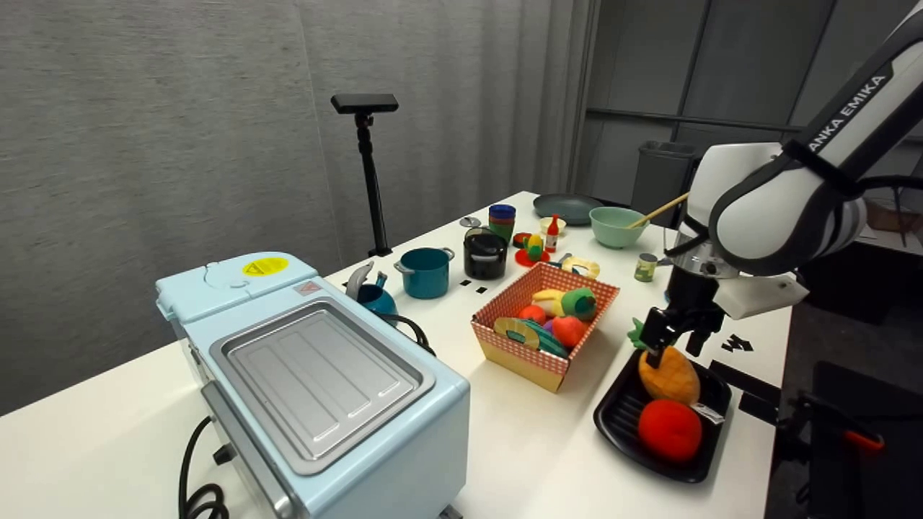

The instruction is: Put the pineapple plushy in the box

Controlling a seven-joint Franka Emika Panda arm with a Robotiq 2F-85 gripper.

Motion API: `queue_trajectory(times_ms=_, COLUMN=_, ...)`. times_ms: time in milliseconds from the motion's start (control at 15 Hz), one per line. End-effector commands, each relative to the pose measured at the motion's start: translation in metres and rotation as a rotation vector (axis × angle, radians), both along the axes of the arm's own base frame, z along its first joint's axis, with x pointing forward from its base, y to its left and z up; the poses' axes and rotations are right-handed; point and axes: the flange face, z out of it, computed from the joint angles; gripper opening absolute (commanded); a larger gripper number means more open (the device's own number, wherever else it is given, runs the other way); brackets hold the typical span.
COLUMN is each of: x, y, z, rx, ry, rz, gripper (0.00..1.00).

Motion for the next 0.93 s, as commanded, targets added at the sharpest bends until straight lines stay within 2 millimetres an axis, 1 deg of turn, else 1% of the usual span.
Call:
queue_trajectory(times_ms=0, x=0.011, y=-0.004, z=-0.015, rx=0.001, ry=-0.002, rz=-0.057, gripper=1.00)
queue_trajectory(times_ms=67, x=0.012, y=-0.005, z=-0.018, rx=-0.001, ry=0.000, rz=-0.062, gripper=0.91)
queue_trajectory(times_ms=133, x=0.012, y=-0.006, z=-0.020, rx=-0.003, ry=0.003, rz=-0.067, gripper=0.74)
queue_trajectory(times_ms=200, x=0.013, y=-0.006, z=-0.020, rx=-0.005, ry=0.007, rz=-0.071, gripper=0.68)
queue_trajectory(times_ms=267, x=0.012, y=-0.005, z=-0.019, rx=-0.010, ry=0.008, rz=-0.062, gripper=0.58)
queue_trajectory(times_ms=400, x=0.005, y=-0.003, z=-0.015, rx=-0.024, ry=0.015, rz=-0.032, gripper=0.42)
queue_trajectory(times_ms=667, x=-0.009, y=0.001, z=-0.002, rx=-0.040, ry=0.076, rz=0.048, gripper=0.16)
queue_trajectory(times_ms=733, x=-0.011, y=0.001, z=0.005, rx=-0.048, ry=0.103, rz=0.084, gripper=0.09)
queue_trajectory(times_ms=800, x=-0.012, y=0.002, z=0.011, rx=-0.065, ry=0.122, rz=0.114, gripper=0.04)
queue_trajectory(times_ms=867, x=-0.011, y=0.002, z=0.022, rx=-0.085, ry=0.139, rz=0.145, gripper=0.02)
